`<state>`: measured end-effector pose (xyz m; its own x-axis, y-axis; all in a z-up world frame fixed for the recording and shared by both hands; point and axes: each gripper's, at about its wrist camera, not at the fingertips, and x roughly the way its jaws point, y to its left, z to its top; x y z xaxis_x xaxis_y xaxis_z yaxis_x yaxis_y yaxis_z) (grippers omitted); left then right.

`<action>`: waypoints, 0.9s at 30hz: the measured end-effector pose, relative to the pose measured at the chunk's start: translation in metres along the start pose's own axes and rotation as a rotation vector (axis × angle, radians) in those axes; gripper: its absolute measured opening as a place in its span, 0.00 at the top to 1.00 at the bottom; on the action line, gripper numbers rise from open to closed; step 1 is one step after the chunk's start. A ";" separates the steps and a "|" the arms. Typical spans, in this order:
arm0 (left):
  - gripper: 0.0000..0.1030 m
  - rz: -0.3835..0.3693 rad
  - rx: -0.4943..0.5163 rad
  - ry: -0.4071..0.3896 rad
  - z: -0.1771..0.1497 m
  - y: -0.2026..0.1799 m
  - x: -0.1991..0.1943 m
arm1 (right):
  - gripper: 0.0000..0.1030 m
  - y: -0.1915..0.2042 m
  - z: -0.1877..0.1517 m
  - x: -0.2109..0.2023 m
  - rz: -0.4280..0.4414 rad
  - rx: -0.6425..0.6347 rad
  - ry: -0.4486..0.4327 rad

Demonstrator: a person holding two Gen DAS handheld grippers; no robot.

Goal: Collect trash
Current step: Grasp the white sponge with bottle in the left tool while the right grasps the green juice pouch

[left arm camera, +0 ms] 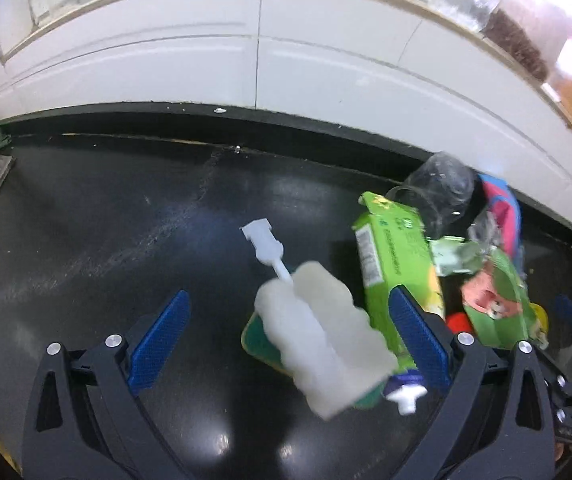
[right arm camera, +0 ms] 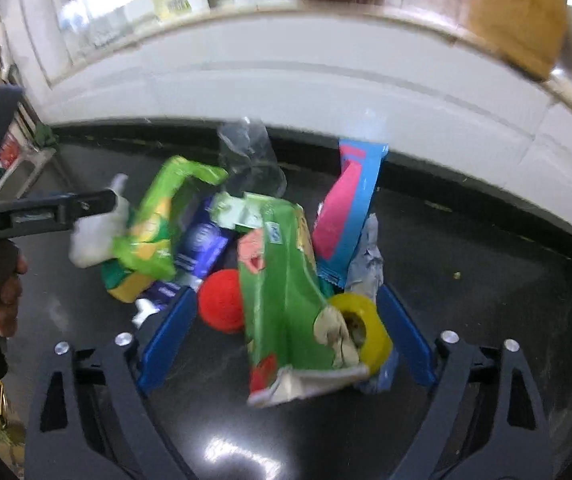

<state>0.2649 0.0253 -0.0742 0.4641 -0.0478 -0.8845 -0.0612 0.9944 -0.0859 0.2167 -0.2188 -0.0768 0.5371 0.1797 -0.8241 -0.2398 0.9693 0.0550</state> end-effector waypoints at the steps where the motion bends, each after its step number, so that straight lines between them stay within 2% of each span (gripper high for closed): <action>1: 0.07 -0.010 0.001 0.012 0.001 -0.001 0.005 | 0.23 -0.001 0.001 0.008 -0.007 -0.003 0.022; 2: 0.08 -0.019 0.000 0.029 0.002 -0.001 0.011 | 0.29 -0.001 0.002 0.018 -0.007 -0.013 0.044; 4: 0.20 -0.025 -0.008 0.040 0.000 -0.001 0.016 | 0.33 0.000 0.001 0.027 -0.038 -0.035 0.052; 5: 0.32 -0.039 -0.005 0.046 0.000 -0.002 0.018 | 0.40 0.001 0.001 0.028 -0.043 -0.043 0.050; 6: 0.44 -0.065 -0.006 0.057 -0.003 -0.001 0.021 | 0.55 0.001 0.001 0.030 -0.041 -0.045 0.055; 7: 0.47 -0.079 -0.012 0.065 -0.005 0.000 0.022 | 0.58 0.002 0.000 0.032 -0.040 -0.047 0.065; 9: 0.58 -0.078 0.004 0.037 -0.007 -0.001 0.016 | 0.65 0.005 -0.001 0.030 -0.051 -0.061 0.052; 12: 0.64 -0.094 0.035 0.004 -0.008 -0.003 0.001 | 0.69 0.009 -0.004 0.017 -0.049 -0.069 0.008; 18: 0.72 -0.110 0.090 -0.065 -0.017 -0.008 -0.039 | 0.70 0.013 -0.009 -0.024 -0.012 -0.024 -0.085; 22: 0.72 -0.121 0.109 -0.087 -0.029 -0.008 -0.061 | 0.70 0.015 -0.013 -0.043 0.019 -0.006 -0.106; 27: 0.73 -0.105 0.152 -0.127 -0.047 -0.008 -0.085 | 0.70 0.019 -0.023 -0.058 0.009 -0.002 -0.109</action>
<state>0.1849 0.0168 -0.0197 0.5690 -0.1497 -0.8086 0.1234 0.9877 -0.0960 0.1622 -0.2143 -0.0410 0.6197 0.2058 -0.7574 -0.2465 0.9672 0.0611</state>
